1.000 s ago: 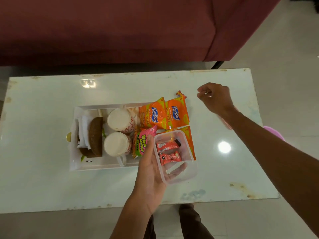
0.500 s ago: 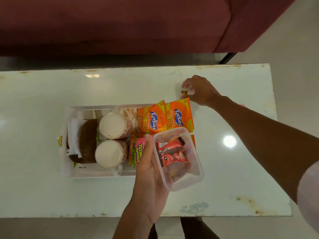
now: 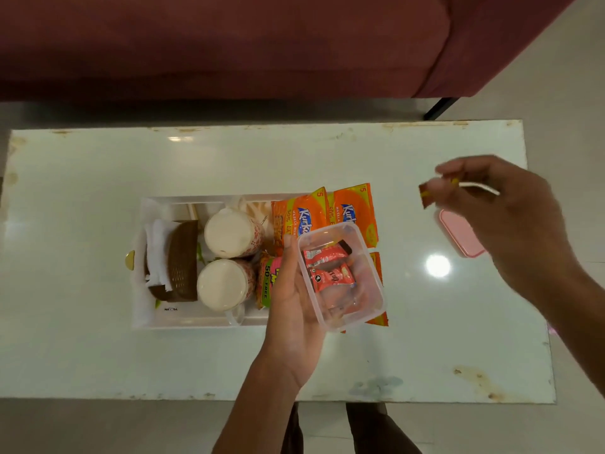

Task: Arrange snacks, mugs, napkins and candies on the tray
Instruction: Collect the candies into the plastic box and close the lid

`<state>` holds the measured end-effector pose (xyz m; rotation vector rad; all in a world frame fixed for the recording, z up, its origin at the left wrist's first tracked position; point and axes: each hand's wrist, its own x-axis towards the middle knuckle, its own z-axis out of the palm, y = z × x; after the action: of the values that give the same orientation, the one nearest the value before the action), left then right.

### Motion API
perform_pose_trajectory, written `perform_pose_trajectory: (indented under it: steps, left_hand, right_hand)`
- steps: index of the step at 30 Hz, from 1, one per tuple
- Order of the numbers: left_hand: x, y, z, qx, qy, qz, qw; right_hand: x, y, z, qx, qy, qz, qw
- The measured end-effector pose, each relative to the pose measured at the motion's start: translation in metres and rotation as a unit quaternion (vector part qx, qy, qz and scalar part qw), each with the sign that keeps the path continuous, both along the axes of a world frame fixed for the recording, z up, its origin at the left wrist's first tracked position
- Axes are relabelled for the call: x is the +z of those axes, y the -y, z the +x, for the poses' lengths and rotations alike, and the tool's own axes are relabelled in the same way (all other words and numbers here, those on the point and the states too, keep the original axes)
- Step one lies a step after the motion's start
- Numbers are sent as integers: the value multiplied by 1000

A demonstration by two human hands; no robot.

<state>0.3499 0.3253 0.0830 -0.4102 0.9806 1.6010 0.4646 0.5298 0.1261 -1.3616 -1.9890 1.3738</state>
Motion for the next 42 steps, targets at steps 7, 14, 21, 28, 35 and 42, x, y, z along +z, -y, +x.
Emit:
perform_pose_trajectory:
  steps: [7, 14, 21, 28, 35, 42]
  left_hand:
    - [15, 4, 8, 5, -18, 0, 1000]
    - [21, 26, 8, -12, -35, -7, 999]
    - [20, 35, 17, -21, -29, 8, 999]
    - [20, 28, 38, -14, -38, 13, 999]
    - [15, 12, 70, -16, -18, -1, 1000]
    - [6, -6, 86, 5, 6, -8, 1000]
  right_hand:
    - [35, 124, -5, 141, 60, 100, 983]
    - [26, 167, -4, 188, 208, 242, 929]
    - [31, 118, 32, 6, 144, 253, 957]
    - [-70, 0, 90, -30, 315, 96, 944]
    - [-142, -42, 94, 44, 368, 87, 925]
    - [-165, -55, 88, 97, 398, 157, 899]
